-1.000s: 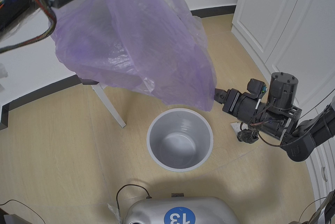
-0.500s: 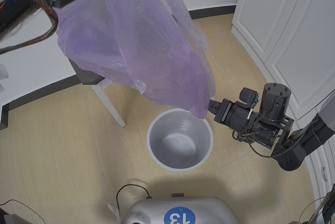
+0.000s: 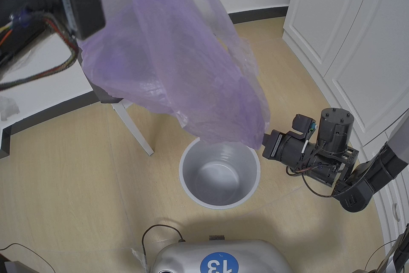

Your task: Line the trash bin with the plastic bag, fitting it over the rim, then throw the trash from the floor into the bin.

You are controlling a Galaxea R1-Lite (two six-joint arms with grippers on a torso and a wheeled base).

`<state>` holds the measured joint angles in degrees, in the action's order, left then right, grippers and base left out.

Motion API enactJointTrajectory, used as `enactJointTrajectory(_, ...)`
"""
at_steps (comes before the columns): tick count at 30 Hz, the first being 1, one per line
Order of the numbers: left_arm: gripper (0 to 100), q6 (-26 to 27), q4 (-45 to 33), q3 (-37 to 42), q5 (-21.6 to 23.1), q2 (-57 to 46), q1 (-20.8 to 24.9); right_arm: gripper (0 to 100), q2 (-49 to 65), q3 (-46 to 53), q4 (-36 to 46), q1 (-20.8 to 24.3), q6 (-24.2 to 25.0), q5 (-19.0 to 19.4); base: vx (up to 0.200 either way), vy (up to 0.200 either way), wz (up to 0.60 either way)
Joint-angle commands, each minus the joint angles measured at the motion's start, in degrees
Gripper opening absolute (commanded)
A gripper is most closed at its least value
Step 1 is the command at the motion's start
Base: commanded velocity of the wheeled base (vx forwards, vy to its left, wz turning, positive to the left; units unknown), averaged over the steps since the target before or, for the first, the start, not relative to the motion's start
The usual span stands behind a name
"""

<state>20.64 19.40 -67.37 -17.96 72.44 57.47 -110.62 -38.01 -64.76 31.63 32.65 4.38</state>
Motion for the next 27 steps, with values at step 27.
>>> enactJointTrajectory(27, 0, -13.7, -9.46, 23.6, 10.49, -9.95, -18.36, 0, 21.76, 24.21, 0.6, -0.35, -18.41, -19.85, 0.0, 0.0, 0.0)
